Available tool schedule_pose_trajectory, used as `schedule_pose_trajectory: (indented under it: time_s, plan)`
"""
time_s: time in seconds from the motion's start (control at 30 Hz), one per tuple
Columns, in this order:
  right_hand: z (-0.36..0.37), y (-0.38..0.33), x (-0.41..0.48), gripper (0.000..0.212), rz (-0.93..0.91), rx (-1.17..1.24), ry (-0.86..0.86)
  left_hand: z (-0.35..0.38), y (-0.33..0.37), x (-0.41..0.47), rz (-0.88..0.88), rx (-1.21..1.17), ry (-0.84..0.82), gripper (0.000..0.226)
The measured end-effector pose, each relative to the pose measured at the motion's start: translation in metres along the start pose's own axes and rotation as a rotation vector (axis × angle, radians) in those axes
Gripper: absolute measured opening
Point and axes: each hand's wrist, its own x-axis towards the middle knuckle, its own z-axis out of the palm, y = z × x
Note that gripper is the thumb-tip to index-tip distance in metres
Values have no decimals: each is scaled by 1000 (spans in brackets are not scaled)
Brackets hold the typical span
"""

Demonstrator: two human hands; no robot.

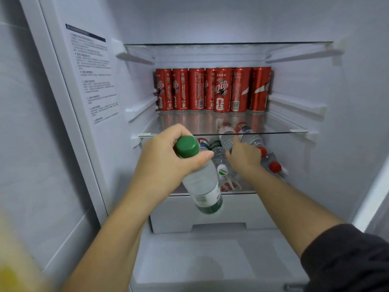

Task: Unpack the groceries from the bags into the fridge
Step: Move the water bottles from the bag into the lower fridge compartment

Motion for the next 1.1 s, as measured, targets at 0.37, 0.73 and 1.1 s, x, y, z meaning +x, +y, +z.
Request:
schedule_pose_trajectory:
  time_s: [0.37,0.73,1.1]
  plan:
    - [-19,0,2,35,-12,-27,-113,49,-31,4,578,204,111,30]
    - [-9,5,6,46,-13,5,-124,98,-99,25,783,359,94,24]
    - [-15,5,3,40,-3,34,-151,123,-132,53,455,640,-96,27]
